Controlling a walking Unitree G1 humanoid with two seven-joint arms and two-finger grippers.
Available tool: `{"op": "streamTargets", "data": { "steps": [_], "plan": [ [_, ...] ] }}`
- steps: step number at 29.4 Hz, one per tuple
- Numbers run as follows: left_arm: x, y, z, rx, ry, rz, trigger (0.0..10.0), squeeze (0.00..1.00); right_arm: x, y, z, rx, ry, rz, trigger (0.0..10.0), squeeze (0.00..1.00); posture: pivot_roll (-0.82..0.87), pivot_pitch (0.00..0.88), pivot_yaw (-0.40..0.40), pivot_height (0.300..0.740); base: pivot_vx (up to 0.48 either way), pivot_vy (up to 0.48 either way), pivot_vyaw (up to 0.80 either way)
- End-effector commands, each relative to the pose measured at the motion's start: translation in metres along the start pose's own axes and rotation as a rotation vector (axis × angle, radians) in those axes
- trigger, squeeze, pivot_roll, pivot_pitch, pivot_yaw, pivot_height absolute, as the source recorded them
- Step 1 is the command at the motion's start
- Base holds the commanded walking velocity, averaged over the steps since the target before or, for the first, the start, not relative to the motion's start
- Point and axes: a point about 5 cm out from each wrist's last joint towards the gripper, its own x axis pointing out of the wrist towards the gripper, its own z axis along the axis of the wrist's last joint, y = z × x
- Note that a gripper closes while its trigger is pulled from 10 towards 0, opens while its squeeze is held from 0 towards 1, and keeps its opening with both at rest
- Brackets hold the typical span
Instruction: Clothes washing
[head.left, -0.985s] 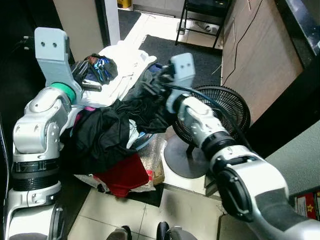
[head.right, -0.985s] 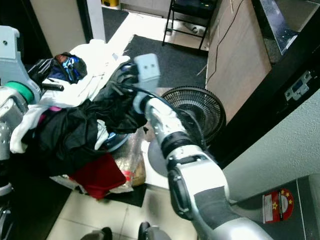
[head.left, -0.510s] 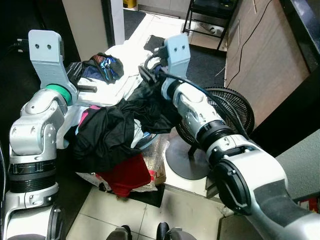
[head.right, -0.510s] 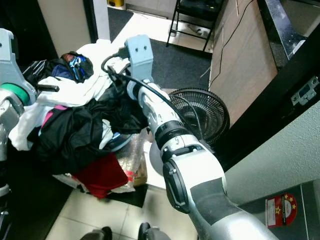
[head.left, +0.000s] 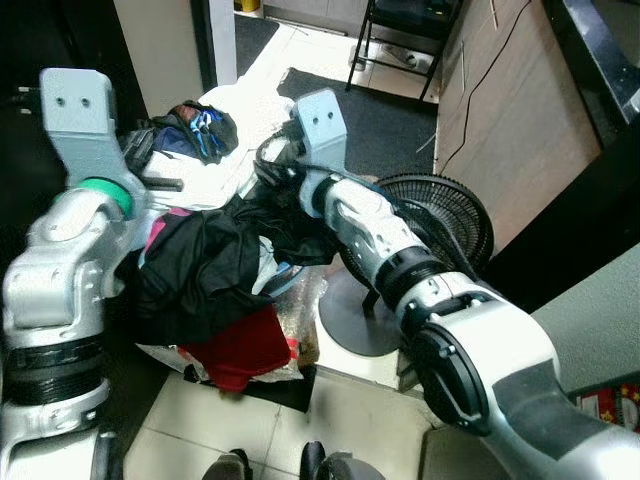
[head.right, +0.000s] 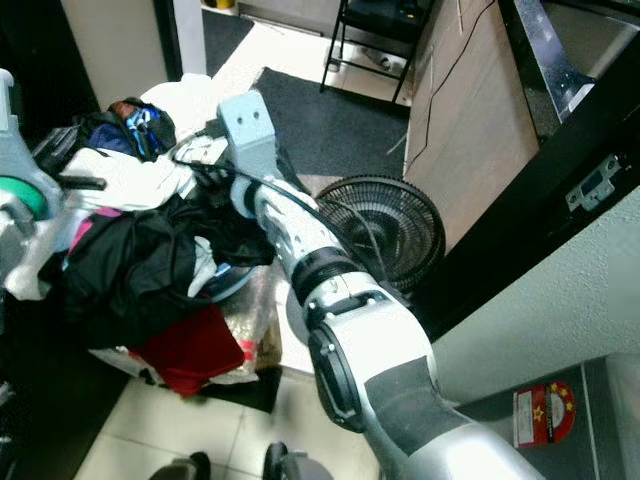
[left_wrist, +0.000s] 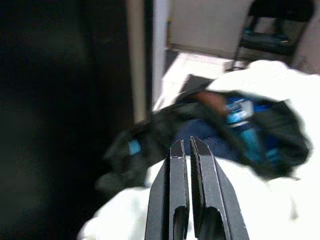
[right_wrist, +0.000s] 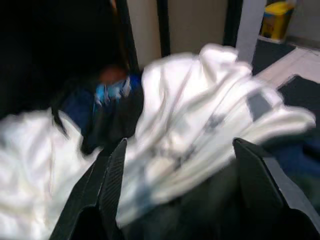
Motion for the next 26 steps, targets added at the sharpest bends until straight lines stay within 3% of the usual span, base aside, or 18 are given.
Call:
{"op": "streamTargets", "data": {
  "steps": [1,4,5,9,11,13,14,17,18,19,26],
  "plan": [
    [-0.005,0.005,-0.003,0.011,0.022,0.028,10.0,0.00,0.003,0.008,0.001,0.046,-0.021,0.029,10.0,0.00,0.21,0.199,-0.118,0.740,0.000,0.000,0.00],
    [-0.007,0.007,-0.003,0.012,0.023,0.036,10.0,0.00,0.003,0.012,0.001,0.053,-0.021,0.042,10.0,0.00,0.21,0.199,-0.118,0.740,0.000,0.000,0.00],
    [-0.013,0.009,-0.005,0.013,0.028,0.057,10.0,0.00,0.006,0.030,-0.002,0.051,-0.021,0.129,10.0,0.00,0.22,0.212,-0.138,0.740,0.000,0.000,0.00],
    [-0.017,0.011,-0.006,0.014,0.032,0.073,10.0,0.00,0.007,0.040,-0.006,0.077,-0.006,0.180,10.0,0.00,0.23,0.220,-0.149,0.740,0.000,0.000,0.00],
    [-0.017,0.011,-0.006,0.014,0.032,0.073,10.0,0.00,0.007,0.040,-0.006,0.077,-0.006,0.180,10.0,0.00,0.23,0.220,-0.149,0.740,0.000,0.000,0.00],
    [-0.021,0.014,-0.008,0.017,0.040,0.089,10.0,0.00,0.002,0.035,-0.029,0.033,0.135,0.129,10.0,0.00,0.23,0.218,-0.151,0.740,0.000,0.000,0.00],
    [-0.022,0.015,-0.010,0.017,0.045,0.094,10.0,0.00,-0.002,0.029,-0.040,0.034,0.191,0.097,8.9,0.00,0.22,0.214,-0.148,0.740,0.000,0.000,0.00],
    [-0.023,0.016,-0.010,0.016,0.049,0.096,10.0,0.00,-0.004,0.025,-0.046,0.039,0.222,0.078,8.9,0.00,0.22,0.214,-0.148,0.740,0.000,0.000,0.00],
    [-0.023,0.015,-0.011,0.014,0.052,0.096,10.0,0.00,-0.007,0.019,-0.051,0.040,0.248,0.045,3.9,0.00,0.21,0.212,-0.145,0.740,0.000,0.000,0.00],
    [-0.022,0.013,-0.012,0.011,0.053,0.091,10.0,0.00,-0.009,0.014,-0.053,0.068,0.260,0.024,0.4,0.00,0.21,0.206,-0.141,0.740,0.000,0.000,0.00],
    [-0.018,0.009,-0.010,0.004,0.055,0.080,10.0,0.00,-0.015,0.001,-0.058,0.102,0.275,-0.023,0.0,0.00,0.20,0.200,-0.128,0.740,0.000,0.000,0.00]
  ]
}}
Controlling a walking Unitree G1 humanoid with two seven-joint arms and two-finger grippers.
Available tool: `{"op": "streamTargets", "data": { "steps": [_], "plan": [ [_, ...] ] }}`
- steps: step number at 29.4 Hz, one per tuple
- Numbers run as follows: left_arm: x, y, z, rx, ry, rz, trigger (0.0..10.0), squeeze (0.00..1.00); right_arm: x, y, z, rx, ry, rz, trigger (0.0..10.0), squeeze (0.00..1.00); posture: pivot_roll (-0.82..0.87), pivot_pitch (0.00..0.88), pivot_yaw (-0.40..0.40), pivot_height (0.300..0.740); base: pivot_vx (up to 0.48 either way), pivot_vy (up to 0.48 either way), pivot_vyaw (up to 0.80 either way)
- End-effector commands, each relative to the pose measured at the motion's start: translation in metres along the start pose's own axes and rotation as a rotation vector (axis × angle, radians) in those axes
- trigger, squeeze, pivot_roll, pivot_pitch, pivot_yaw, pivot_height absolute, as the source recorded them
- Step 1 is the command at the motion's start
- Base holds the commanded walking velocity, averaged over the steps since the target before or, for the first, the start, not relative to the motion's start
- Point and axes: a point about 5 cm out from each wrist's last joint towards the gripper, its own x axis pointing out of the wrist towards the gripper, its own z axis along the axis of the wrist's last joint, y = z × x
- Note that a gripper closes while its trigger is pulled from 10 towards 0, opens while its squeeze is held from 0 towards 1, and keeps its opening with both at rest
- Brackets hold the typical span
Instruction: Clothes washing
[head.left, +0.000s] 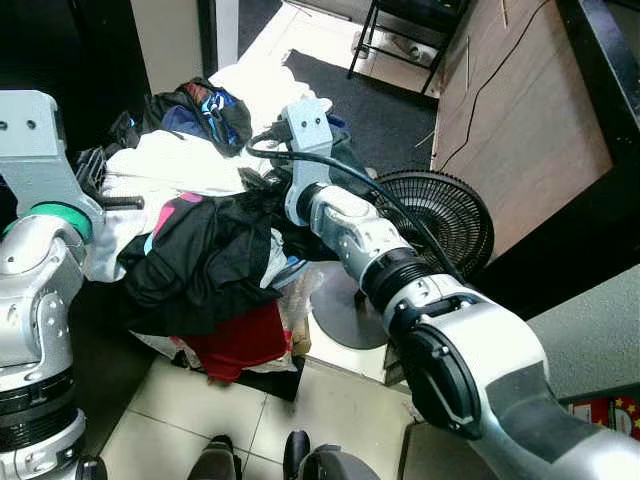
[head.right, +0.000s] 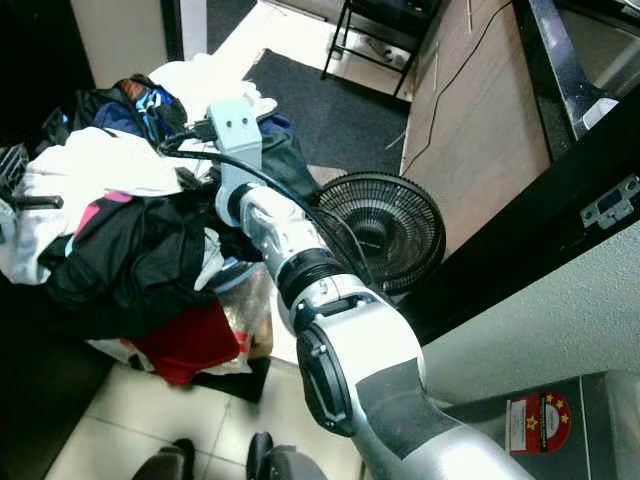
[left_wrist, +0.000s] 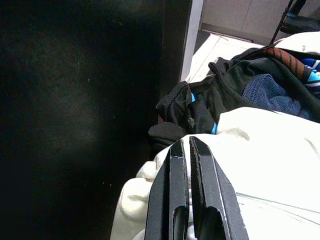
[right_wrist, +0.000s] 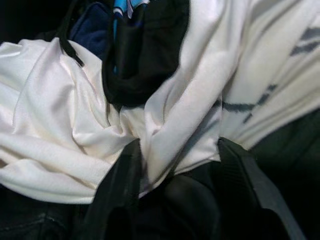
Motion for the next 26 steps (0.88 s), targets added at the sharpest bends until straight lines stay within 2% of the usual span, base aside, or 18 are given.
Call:
{"op": "streamTargets", "data": {
  "steps": [1,5,10,14,19,20,21,22,23,25,26],
  "plan": [
    [0.000,-0.002,-0.003,0.000,0.020,-0.007,10.0,0.00,-0.006,-0.009,-0.024,0.046,0.083,-0.037,0.0,0.00,0.20,0.200,-0.128,0.740,0.000,0.000,0.00],
    [0.002,-0.003,-0.002,-0.001,0.019,-0.011,10.0,0.00,-0.005,-0.013,-0.011,0.036,0.019,-0.065,0.0,0.00,0.20,0.192,-0.120,0.740,0.000,0.000,0.00],
    [0.004,-0.005,-0.003,-0.004,0.020,-0.017,10.0,0.00,-0.005,-0.018,0.026,-0.011,-0.148,-0.090,0.0,0.00,0.19,0.175,-0.110,0.740,0.000,0.000,0.00],
    [0.005,-0.005,-0.003,-0.005,0.019,-0.018,10.0,0.00,-0.007,-0.023,0.038,-0.032,-0.209,-0.124,0.0,0.00,0.19,0.170,-0.108,0.740,0.000,0.000,0.00],
    [0.007,-0.005,-0.005,-0.009,0.021,-0.021,10.0,0.00,-0.022,-0.035,0.089,-0.159,-0.480,-0.187,0.0,0.00,0.17,0.144,-0.089,0.740,0.000,0.000,0.00],
    [0.007,-0.005,-0.005,-0.009,0.021,-0.021,10.0,0.00,-0.022,-0.035,0.089,-0.159,-0.480,-0.187,0.0,0.00,0.17,0.144,-0.089,0.740,0.000,0.000,0.00],
    [0.008,-0.008,-0.007,-0.017,0.024,-0.030,10.0,0.00,-0.029,-0.039,0.103,-0.208,-0.558,-0.194,0.0,0.00,0.15,0.131,-0.077,0.740,0.000,0.000,0.00],
    [0.010,-0.013,-0.008,-0.027,0.028,-0.045,10.0,0.00,-0.038,-0.044,0.114,-0.247,-0.626,-0.196,3.1,0.00,0.14,0.125,-0.069,0.740,0.000,0.000,0.00],
    [0.012,-0.019,-0.010,-0.040,0.031,-0.067,10.0,0.00,-0.048,-0.051,0.123,-0.302,-0.687,-0.215,10.0,0.00,0.12,0.118,-0.058,0.740,0.000,0.000,0.00],
    [0.016,-0.032,-0.012,-0.057,0.035,-0.108,10.0,0.00,-0.066,-0.066,0.128,-0.348,-0.742,-0.252,10.0,0.00,0.10,0.107,-0.042,0.740,0.000,0.000,0.00],
    [0.016,-0.032,-0.012,-0.057,0.035,-0.108,10.0,0.00,-0.066,-0.066,0.128,-0.348,-0.742,-0.252,10.0,0.00,0.10,0.107,-0.042,0.740,0.000,0.000,0.00]
  ]
}}
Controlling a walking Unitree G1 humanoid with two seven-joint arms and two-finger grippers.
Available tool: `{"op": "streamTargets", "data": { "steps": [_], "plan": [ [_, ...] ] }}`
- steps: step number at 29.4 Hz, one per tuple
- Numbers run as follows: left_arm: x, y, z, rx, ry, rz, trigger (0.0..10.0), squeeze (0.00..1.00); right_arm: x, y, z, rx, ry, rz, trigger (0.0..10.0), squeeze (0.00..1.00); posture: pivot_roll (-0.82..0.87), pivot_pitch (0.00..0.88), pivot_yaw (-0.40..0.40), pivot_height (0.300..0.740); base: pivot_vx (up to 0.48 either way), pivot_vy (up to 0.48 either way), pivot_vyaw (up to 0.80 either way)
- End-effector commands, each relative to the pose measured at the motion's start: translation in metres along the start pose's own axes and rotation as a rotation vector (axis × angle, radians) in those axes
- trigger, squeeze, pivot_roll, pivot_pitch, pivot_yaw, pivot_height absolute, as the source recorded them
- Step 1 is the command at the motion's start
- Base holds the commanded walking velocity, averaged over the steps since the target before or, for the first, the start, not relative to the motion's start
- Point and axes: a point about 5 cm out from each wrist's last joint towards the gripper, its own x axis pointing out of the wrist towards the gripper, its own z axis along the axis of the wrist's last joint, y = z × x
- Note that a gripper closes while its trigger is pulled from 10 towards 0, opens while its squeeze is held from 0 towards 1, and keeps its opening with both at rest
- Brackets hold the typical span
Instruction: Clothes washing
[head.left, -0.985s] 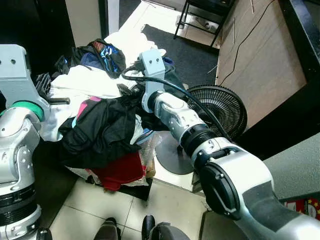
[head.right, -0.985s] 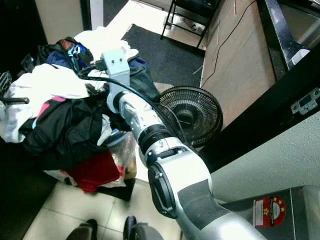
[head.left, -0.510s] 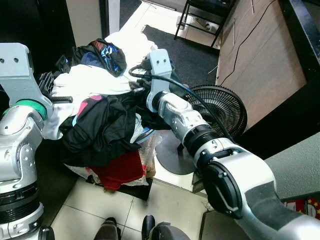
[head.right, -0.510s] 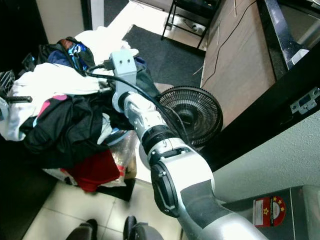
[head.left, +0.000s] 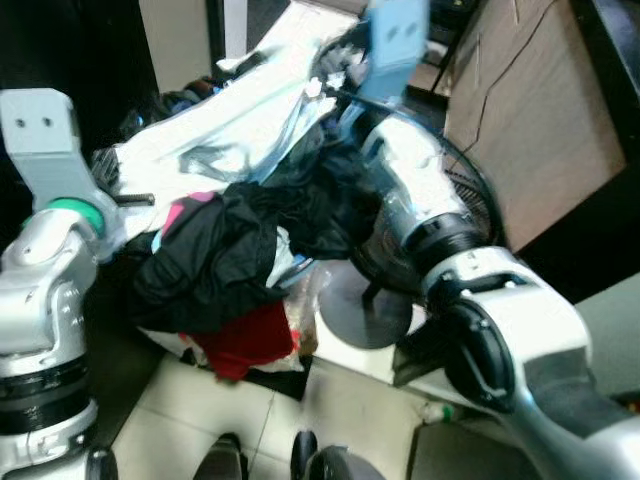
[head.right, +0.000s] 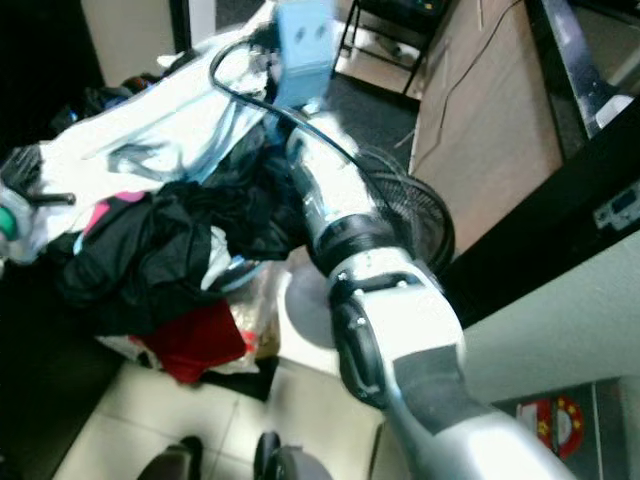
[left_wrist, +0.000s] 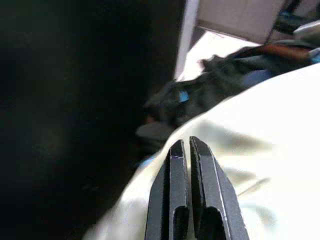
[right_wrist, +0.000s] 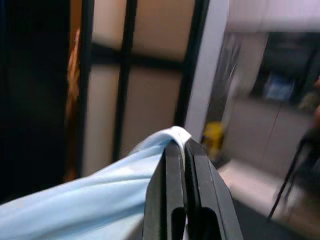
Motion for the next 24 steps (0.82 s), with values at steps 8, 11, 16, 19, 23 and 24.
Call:
{"op": "streamTargets", "data": {
  "steps": [8,11,16,19,23,24],
  "plan": [
    [0.012,-0.031,-0.007,-0.036,0.015,-0.120,10.0,0.00,-0.040,-0.062,0.013,-0.202,-0.059,-0.163,10.0,0.00,0.01,0.068,0.030,0.740,0.000,0.000,0.00],
    [0.018,-0.042,-0.006,-0.041,0.013,-0.165,10.0,0.00,-0.065,-0.098,-0.002,-0.156,0.042,-0.303,10.0,0.00,0.00,0.063,0.051,0.740,0.000,0.000,0.00],
    [0.022,-0.048,-0.003,-0.040,0.005,-0.190,10.0,0.00,-0.106,-0.086,-0.086,-0.139,0.528,-0.254,10.0,0.00,0.01,0.068,0.056,0.740,0.000,0.000,0.00],
    [0.021,-0.047,-0.004,-0.037,0.005,-0.189,10.0,0.00,-0.108,-0.073,-0.100,-0.121,0.617,-0.233,10.0,0.00,0.02,0.070,0.051,0.740,0.000,0.000,0.00],
    [0.018,-0.045,-0.006,-0.033,0.007,-0.183,10.0,0.00,-0.101,-0.066,-0.101,-0.081,0.632,-0.263,10.0,0.00,0.04,0.073,0.039,0.740,0.000,0.000,0.00],
    [0.017,-0.044,-0.007,-0.031,0.009,-0.178,10.0,0.00,-0.095,-0.064,-0.099,-0.061,0.627,-0.280,10.0,0.00,0.04,0.073,0.037,0.740,0.000,0.000,0.00]
  ]
}}
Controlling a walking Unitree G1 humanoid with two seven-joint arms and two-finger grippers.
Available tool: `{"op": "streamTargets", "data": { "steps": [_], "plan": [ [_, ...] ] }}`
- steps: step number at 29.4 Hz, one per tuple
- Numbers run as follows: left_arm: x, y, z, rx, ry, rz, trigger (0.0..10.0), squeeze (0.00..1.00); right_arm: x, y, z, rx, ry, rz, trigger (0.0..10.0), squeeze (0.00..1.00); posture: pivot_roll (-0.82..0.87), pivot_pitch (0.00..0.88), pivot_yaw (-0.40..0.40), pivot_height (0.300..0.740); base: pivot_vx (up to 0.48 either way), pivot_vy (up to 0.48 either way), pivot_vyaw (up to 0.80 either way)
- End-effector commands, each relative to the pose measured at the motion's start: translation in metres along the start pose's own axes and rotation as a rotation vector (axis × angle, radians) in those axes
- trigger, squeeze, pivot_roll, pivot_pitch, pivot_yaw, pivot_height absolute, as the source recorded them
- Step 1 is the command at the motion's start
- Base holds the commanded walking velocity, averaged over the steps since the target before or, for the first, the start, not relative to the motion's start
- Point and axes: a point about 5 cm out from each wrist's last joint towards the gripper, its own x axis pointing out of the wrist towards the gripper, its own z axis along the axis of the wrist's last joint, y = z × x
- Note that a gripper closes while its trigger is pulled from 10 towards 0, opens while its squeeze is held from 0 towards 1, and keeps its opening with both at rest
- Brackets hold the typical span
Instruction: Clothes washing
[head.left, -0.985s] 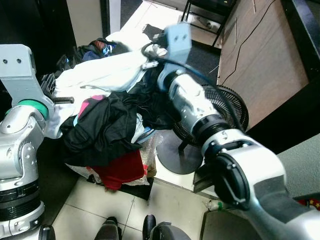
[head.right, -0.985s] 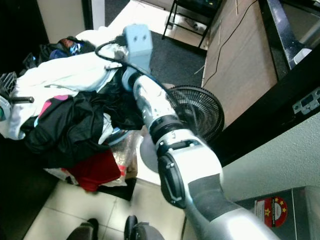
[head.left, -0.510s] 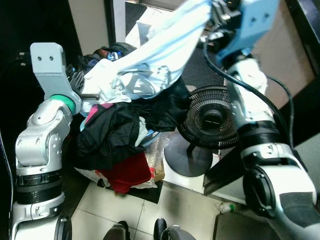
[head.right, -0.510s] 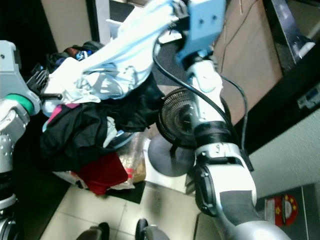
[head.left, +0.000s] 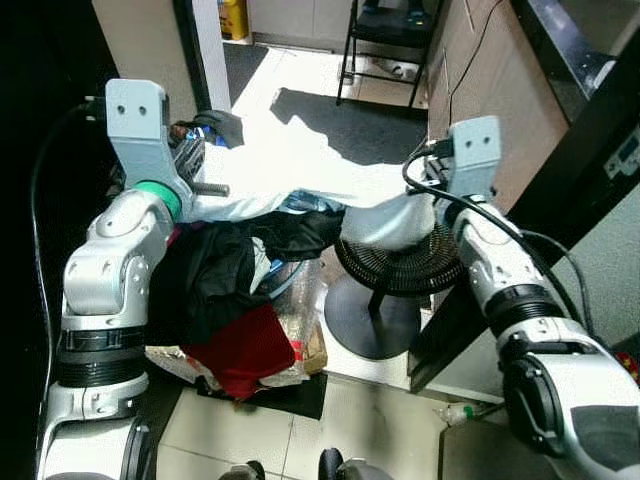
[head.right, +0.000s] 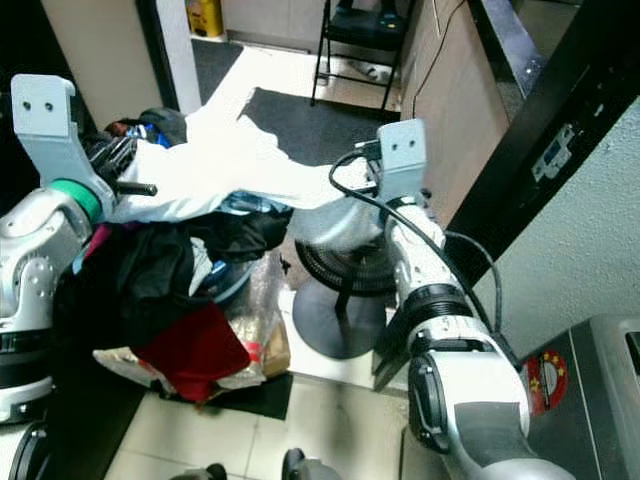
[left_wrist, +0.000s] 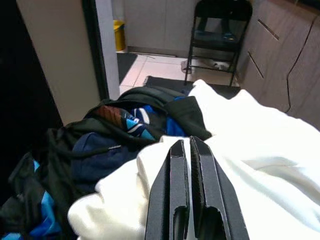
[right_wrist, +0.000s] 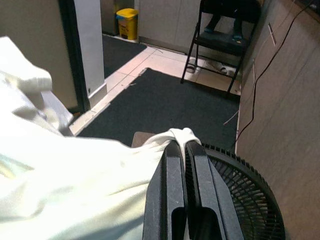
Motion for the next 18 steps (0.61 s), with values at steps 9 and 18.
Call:
{"op": "streamTargets", "data": {
  "steps": [9,18],
  "plan": [
    [-0.005,0.005,-0.006,0.004,0.013,0.021,10.0,0.00,0.010,0.029,0.027,-0.161,-0.071,0.140,10.0,1.00,0.05,0.079,0.024,0.740,0.000,0.000,0.00],
    [-0.008,0.008,-0.007,0.007,0.013,0.034,10.0,0.00,0.011,0.058,0.029,0.012,-0.024,0.371,10.0,1.00,0.06,0.084,0.012,0.740,0.000,0.000,0.00]
  ]
}}
